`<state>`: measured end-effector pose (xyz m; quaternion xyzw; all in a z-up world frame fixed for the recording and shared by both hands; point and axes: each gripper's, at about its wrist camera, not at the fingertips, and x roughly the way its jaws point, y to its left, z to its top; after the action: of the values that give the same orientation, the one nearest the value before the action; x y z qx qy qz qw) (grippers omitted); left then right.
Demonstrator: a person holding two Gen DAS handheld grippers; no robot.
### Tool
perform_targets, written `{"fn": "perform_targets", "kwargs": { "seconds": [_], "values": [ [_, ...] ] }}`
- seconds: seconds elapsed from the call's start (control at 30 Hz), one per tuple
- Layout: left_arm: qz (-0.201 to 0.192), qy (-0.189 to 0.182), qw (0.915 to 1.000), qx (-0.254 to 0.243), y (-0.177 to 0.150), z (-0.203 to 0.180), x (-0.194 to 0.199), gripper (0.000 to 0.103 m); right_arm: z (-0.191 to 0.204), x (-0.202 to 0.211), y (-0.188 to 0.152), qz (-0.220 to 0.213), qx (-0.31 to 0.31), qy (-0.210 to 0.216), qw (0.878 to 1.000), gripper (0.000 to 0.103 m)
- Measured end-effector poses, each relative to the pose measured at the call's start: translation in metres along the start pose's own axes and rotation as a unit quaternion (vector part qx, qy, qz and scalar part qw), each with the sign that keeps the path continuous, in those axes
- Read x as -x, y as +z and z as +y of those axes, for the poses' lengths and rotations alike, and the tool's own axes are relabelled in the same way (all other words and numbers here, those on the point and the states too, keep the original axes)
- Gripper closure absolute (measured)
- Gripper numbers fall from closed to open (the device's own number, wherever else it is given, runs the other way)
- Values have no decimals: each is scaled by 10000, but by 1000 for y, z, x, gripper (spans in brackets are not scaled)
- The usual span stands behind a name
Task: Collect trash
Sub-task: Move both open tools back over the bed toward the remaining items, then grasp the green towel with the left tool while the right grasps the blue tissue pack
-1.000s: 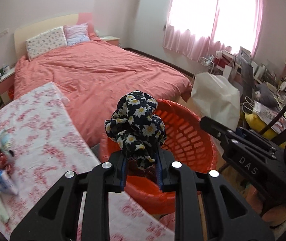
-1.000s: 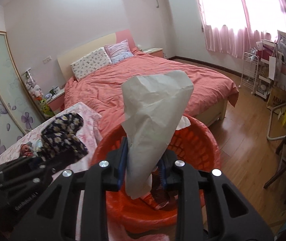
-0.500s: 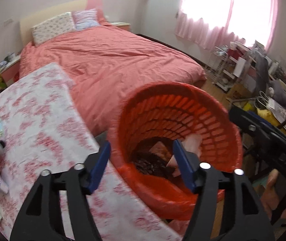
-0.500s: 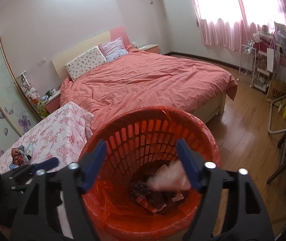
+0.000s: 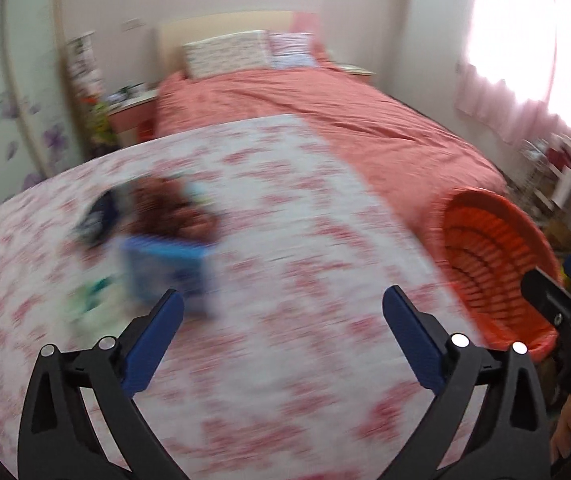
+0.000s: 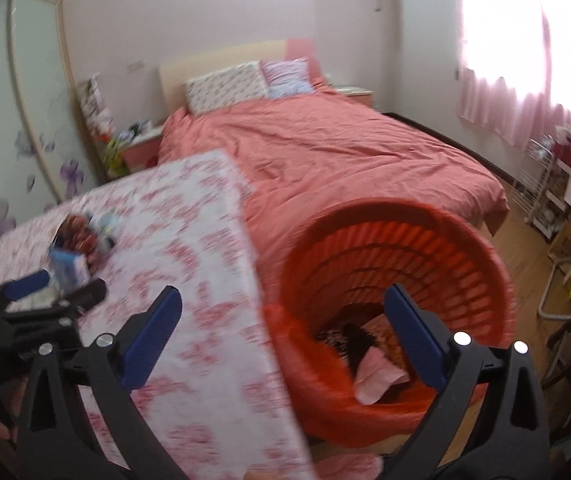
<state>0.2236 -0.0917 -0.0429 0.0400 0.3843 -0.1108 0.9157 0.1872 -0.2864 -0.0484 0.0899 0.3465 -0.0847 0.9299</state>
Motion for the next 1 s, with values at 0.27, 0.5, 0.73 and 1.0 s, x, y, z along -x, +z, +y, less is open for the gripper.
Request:
{"fn": "perform_targets", "kwargs": {
  "seconds": [0.27,0.5,0.73,1.0],
  "values": [
    [15,692,9954,666,-26,96,15,2,76,-35,-9,297,309,-125,9990,4],
    [12,1125,9903,814,-38,130,11,2,115,-68,-8,392,649,-303,9967,4],
    [-384,1052,9910,740,-48,136,18,2,132,-88,-9,639,918,-409,9929,4],
    [428,589,9958,556,-34,117,-23,2,137,-98,-12,948,1052,-284,9895,4]
  ]
}}
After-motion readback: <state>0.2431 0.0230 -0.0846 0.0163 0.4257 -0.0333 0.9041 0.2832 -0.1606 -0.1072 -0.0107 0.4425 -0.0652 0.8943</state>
